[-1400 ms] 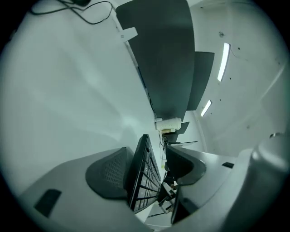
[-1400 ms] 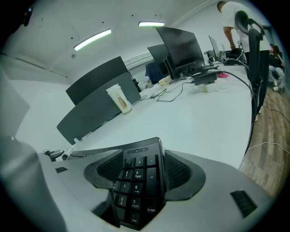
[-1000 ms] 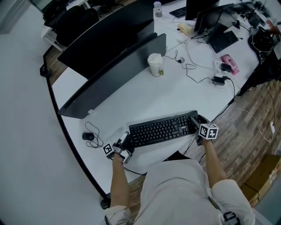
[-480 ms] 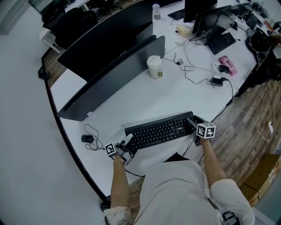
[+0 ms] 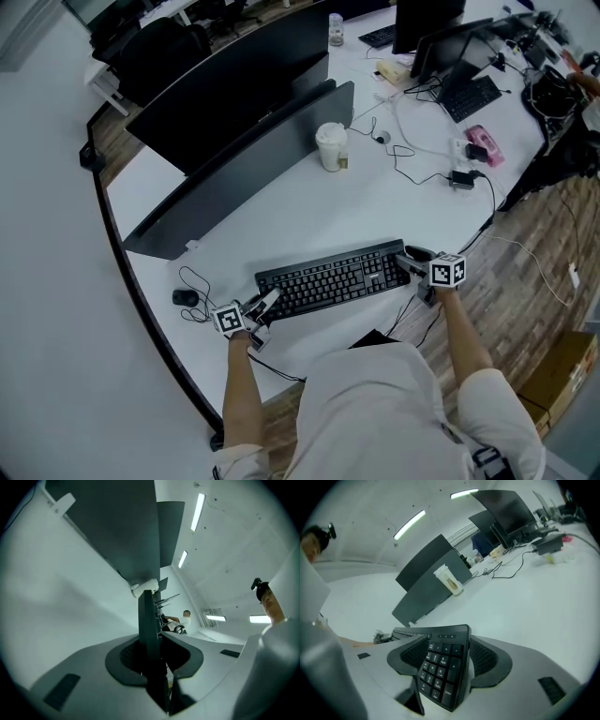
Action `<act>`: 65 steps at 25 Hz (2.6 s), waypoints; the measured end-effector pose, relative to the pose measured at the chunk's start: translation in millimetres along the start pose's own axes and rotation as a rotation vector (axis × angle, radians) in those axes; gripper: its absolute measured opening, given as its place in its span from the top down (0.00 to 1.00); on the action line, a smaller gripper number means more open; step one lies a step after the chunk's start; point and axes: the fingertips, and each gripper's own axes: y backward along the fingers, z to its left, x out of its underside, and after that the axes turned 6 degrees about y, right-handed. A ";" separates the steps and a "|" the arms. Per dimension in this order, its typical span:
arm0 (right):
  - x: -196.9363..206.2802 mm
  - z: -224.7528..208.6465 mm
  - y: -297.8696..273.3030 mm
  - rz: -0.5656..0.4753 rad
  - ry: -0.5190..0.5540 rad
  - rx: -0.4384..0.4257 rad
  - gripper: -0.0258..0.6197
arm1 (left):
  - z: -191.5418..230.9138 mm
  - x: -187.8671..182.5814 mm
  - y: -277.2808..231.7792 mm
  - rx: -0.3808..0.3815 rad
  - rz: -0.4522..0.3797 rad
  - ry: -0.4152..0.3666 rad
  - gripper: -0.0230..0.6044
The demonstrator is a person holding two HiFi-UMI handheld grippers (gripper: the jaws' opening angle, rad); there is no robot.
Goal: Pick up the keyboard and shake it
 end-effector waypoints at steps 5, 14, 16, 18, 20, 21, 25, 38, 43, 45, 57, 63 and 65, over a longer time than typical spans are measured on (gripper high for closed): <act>-4.7 12.4 -7.4 0.074 0.026 -0.137 0.51 | -12.9 -4.1 15.2 0.016 0.075 -0.240 0.80; 32.8 63.3 -27.8 0.367 -0.001 -0.529 0.58 | -20.1 1.0 27.7 0.004 0.170 -0.355 0.80; 33.6 75.9 -19.3 0.434 0.075 -0.601 0.64 | -23.4 3.1 32.1 0.008 0.196 -0.368 0.79; 23.9 91.1 -6.7 0.480 0.143 -0.688 0.69 | -37.2 -0.4 35.9 0.033 0.214 -0.392 0.80; 5.0 107.9 9.2 0.507 0.217 -0.777 0.74 | -63.6 -7.7 39.3 0.068 0.226 -0.461 0.80; -5.8 115.8 18.8 0.526 0.258 -0.819 0.76 | -77.8 -8.7 40.0 0.086 0.253 -0.512 0.80; -47.7 130.3 57.1 0.640 0.462 -0.883 0.79 | -120.5 10.9 33.0 0.128 0.499 -0.738 0.81; -142.3 158.3 105.0 0.844 1.021 -0.666 0.80 | -117.9 55.2 6.8 -0.072 0.696 -1.130 0.82; -165.0 179.5 108.6 0.942 1.229 -0.554 0.80 | -113.6 59.0 3.5 -0.128 0.563 -1.205 0.82; -173.9 185.4 109.6 1.029 1.370 -0.462 0.80 | -116.5 57.2 1.6 -0.164 0.508 -1.250 0.82; -225.7 227.9 91.1 1.002 2.064 0.107 0.80 | -119.7 27.2 19.8 -0.592 0.132 -1.571 0.82; -251.5 279.7 88.9 0.780 2.295 0.463 0.79 | -142.2 14.6 54.7 -0.947 0.027 -1.741 0.82; -249.2 302.1 91.8 0.700 2.356 0.555 0.78 | -149.0 13.4 71.0 -1.031 0.008 -1.713 0.82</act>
